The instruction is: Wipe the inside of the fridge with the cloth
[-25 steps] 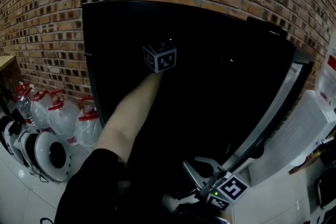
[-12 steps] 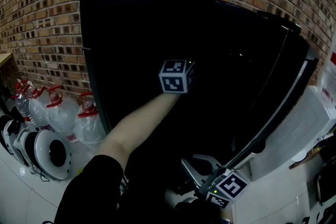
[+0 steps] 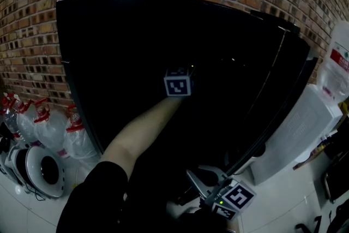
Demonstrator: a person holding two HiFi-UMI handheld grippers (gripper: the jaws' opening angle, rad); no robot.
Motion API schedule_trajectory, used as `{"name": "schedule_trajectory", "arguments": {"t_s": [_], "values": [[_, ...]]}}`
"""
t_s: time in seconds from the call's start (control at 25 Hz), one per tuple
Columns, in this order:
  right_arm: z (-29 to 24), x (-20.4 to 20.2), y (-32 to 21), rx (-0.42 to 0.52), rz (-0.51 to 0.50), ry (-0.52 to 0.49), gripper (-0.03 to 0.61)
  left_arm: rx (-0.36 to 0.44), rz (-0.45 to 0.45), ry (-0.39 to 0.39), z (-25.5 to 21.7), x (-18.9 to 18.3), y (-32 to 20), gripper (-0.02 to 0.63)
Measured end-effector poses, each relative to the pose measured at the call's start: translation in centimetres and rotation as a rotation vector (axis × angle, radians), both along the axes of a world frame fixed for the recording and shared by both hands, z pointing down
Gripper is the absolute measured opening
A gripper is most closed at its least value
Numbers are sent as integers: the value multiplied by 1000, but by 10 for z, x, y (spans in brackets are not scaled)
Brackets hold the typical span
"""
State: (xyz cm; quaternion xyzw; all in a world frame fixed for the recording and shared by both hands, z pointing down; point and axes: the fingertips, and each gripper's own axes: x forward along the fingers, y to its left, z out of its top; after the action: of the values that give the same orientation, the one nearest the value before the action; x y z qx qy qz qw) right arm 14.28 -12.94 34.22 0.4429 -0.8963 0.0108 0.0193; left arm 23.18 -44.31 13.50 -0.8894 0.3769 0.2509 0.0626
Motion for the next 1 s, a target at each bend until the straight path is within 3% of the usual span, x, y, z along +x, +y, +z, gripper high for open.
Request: {"name": "schedule_trajectory", "arguments": {"t_s": [0.24, 0.52, 1.0], "values": [[-2, -1, -2, 0, 1, -4, 3, 59, -137, -83, 1, -7, -3, 48], [1, -10, -5, -8, -27, -10, 4, 62, -212, -86, 7, -47, -13, 48], [-3, -27, -5, -2, -78, -20, 3, 16, -444, -20, 9, -144, -32, 48]]}}
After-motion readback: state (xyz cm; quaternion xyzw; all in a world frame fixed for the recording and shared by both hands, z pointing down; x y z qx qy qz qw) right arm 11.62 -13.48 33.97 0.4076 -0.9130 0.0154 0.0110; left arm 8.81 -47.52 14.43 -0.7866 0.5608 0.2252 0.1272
